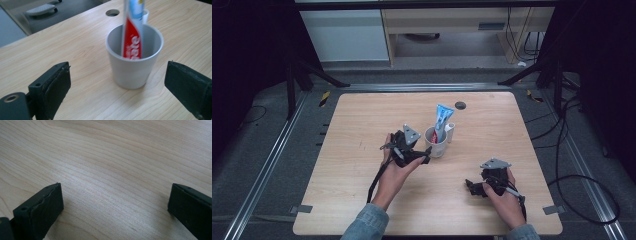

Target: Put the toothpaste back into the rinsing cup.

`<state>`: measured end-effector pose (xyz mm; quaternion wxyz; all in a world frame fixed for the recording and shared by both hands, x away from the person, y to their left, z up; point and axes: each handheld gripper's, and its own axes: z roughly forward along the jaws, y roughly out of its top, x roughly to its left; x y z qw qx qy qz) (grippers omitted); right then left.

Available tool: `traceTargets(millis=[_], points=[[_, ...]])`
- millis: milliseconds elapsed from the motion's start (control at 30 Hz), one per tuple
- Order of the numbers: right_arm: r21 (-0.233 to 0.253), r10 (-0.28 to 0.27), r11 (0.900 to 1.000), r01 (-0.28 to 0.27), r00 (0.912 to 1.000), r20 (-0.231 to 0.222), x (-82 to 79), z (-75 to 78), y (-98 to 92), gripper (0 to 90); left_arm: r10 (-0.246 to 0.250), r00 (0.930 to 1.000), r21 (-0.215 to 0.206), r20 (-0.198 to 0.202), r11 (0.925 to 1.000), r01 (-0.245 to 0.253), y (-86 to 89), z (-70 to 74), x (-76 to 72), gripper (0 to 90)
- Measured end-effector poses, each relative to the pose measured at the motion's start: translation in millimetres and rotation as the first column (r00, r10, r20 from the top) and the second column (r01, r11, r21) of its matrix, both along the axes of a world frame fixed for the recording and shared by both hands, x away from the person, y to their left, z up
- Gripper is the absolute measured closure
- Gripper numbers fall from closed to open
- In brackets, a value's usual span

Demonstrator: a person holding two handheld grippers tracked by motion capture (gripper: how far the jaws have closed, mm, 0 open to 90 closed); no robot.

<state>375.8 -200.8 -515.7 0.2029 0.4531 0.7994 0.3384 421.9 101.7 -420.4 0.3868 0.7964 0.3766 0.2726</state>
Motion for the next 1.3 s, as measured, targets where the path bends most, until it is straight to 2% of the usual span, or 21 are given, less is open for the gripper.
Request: traceTargets(millis=[233,367,467,600,700,800,1033,1133,1300], points=[[0.001,-0.001,1.0,0.001,1.0,-0.001,0.0,0.0,0.1,0.3,0.074,0.997,0.022,-0.022,0.997,-0.074,44.9,-8.6,-0.9,6.0],[0.001,-0.001,1.0,0.001,1.0,-0.001,-0.1,0.0,0.1,0.3,0.117,0.9925,0.034,-0.038,0.9928,-0.115,72.1,-16.1,-4.0,6.2],[0.001,-0.001,1.0,0.001,1.0,-0.001,-0.1,0.0,0.2,0.3,0.139,0.9889,0.023,-0.053,0.9902,-0.138,88.9,-20.9,-6.4,6.7],[0.002,-0.001,1.0,0.001,1.0,0.0,-0.1,0.0,0.2,0.3,0.165,0.9837,0.051,-0.073,0.9856,-0.161,108.4,-28.1,-8.5,7.0],[0.002,-0.002,1.0,0.002,1.0,-0.001,-0.1,0.0,0.3,0.3,0.185,0.9776,0.076,-0.101,0.9812,-0.178,121.4,-33.7,-10.3,7.0],[0.003,-0.002,1.0,0.002,1.0,-0.001,-0.1,0.0,0.3,0.3,0.198,0.9729,0.083,-0.119,0.9784,-0.189,131.4,-38.6,-11.5,6.8],[0.002,-0.002,1.0,0.002,1.0,-0.001,-0.1,0.0,0.3,0.3,0.23,0.9545,0.124,-0.189,0.9699,-0.209,155.3,-57.2,-10.4,6.2],[0.002,-0.002,1.0,0.002,1.0,-0.001,-0.1,0.0,0.3,0.3,0.25,0.9501,0.14,-0.187,0.9641,-0.226,163.4,-62.0,-11.4,6.2],[0.003,-0.002,1.0,0.002,1.0,-0.001,-0.1,0.0,0.3,0.3,0.287,0.9368,0.13,-0.201,0.9555,-0.264,178.5,-68.7,-11.1,6.3]])
